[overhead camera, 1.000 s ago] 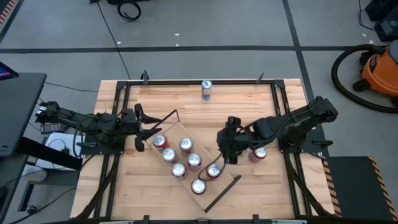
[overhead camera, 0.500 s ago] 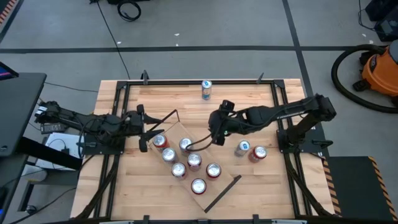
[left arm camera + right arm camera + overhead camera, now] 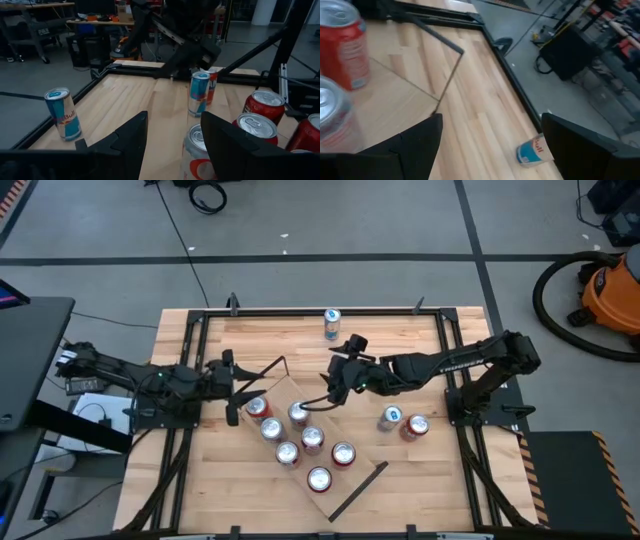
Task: Place canned beverage on shelf
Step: Put the orange soda can on the shelf aligned with the other orange soda can
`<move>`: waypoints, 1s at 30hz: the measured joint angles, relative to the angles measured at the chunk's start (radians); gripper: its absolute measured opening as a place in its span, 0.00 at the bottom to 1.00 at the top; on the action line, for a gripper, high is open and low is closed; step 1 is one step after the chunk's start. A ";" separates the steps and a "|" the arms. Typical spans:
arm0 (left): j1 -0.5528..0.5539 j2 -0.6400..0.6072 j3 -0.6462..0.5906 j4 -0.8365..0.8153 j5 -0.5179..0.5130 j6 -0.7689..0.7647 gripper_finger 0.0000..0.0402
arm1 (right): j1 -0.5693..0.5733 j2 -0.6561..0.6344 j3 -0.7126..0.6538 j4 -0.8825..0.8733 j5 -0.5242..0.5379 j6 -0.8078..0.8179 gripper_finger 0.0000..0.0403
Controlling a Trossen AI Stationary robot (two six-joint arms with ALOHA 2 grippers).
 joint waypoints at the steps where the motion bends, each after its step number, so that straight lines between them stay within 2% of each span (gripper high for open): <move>1: 0.000 0.007 0.000 0.002 -0.001 0.004 0.48 | 0.000 0.000 -0.004 0.005 0.008 0.011 0.86; 4: 0.000 0.023 0.000 0.002 -0.010 0.020 0.48 | 0.004 -0.001 -0.028 0.006 0.024 0.062 0.86; 9: 0.017 0.052 0.000 0.026 -0.017 0.031 0.48 | 0.011 -0.001 -0.066 0.029 0.123 0.062 0.86; 14: 0.013 0.070 0.010 0.052 -0.021 -0.065 0.48 | 0.019 -0.005 -0.069 0.005 0.193 0.054 0.86; 18: -0.030 0.069 0.050 0.059 -0.020 -0.078 0.48 | 0.053 -0.039 -0.069 -0.053 0.223 0.069 0.86; 25: -0.076 0.069 0.060 0.055 -0.020 -0.083 0.48 | 0.102 -0.079 -0.069 -0.083 0.127 0.104 0.86; 30: -0.075 0.069 0.061 0.055 -0.021 -0.109 0.48 | 0.108 -0.079 -0.069 -0.084 0.125 0.104 0.86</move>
